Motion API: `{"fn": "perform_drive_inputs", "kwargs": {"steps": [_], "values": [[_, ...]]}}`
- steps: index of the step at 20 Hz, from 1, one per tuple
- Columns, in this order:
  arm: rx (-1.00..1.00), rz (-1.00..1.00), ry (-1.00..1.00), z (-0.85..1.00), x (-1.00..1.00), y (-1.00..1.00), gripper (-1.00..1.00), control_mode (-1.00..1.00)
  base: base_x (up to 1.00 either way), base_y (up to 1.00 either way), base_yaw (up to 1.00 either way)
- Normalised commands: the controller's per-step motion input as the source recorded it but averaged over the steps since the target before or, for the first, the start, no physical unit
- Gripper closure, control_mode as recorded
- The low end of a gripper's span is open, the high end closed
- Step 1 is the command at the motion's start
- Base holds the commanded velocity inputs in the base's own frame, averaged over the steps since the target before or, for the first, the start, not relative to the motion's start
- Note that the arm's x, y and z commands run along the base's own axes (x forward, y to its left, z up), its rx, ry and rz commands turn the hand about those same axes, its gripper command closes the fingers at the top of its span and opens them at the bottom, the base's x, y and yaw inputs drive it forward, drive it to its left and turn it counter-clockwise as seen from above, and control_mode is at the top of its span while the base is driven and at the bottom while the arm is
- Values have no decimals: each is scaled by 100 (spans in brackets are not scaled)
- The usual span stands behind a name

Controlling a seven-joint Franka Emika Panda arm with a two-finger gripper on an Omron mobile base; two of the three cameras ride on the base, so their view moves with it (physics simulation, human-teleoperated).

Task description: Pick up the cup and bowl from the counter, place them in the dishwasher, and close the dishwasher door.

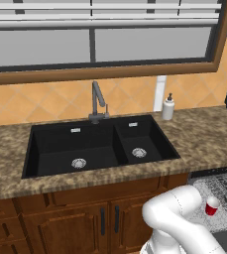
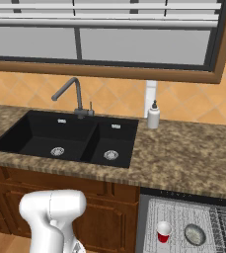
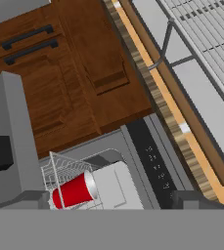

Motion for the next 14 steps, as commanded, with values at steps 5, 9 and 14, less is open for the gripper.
{"fn": "perform_drive_inputs", "kwargs": {"steps": [5, 9, 14], "values": [[1, 0, -8, -47, 0, -28, -100, -100, 0, 0, 0], [6, 0, -13, -40, 0, -71, -100, -100, 0, 0, 0], [7, 0, -5, -64, -19, -64, -100, -100, 0, 0, 0]]}}
